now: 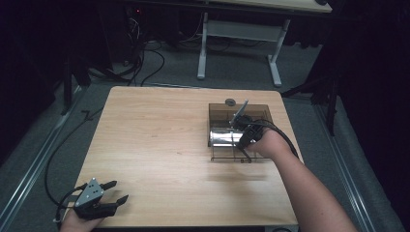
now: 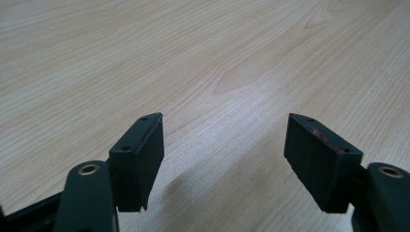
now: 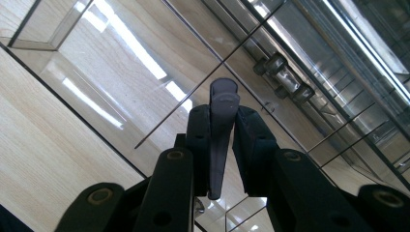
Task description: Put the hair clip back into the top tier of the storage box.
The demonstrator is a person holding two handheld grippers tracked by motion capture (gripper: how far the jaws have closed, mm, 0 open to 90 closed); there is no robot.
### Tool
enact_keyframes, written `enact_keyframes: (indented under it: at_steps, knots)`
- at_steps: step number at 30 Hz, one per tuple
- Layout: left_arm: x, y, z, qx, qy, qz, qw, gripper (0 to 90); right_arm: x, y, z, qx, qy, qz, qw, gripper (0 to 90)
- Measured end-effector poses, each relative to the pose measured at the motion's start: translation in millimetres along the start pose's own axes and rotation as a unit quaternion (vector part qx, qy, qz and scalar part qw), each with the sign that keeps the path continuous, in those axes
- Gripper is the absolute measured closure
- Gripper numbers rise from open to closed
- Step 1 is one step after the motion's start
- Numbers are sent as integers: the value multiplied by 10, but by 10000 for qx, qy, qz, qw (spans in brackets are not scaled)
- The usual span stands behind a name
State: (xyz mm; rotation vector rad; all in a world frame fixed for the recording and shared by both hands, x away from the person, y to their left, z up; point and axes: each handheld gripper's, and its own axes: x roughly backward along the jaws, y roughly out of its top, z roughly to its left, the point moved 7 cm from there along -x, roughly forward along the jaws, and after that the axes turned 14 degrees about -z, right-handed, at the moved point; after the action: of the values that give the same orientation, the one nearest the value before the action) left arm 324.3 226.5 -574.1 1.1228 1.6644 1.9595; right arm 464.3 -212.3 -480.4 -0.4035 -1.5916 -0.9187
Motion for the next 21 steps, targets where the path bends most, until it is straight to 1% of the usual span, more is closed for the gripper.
enact_keyframes:
  at_steps: [2,3,8,14,18,19,20,21]
  knots:
    - [2,0,-1,-1,-8,3,10000,309,-11,6,-14,91,4,-3,10000,770]
    - [1,0,-1,-3,-9,6,10000,309,-13,1,-1,5,-8,19,10000,770]
    - [2,0,0,-2,-9,5,10000,309,-27,2,5,-47,-20,45,10000,768]
    - [2,0,-1,-1,-10,2,10000,309,-58,-5,6,-50,-3,50,10000,764]
    - [2,0,-1,0,-8,1,10000,309,-76,-2,-2,38,18,59,10000,748]
    - [2,0,-1,0,-9,1,10000,309,-71,-5,11,-58,5,64,10000,746]
    - [2,0,-1,0,-9,0,10000,309,-65,-1,12,-79,4,49,10000,746]
    - [2,0,0,1,-7,1,10000,309,-60,2,5,-30,7,34,10000,746]
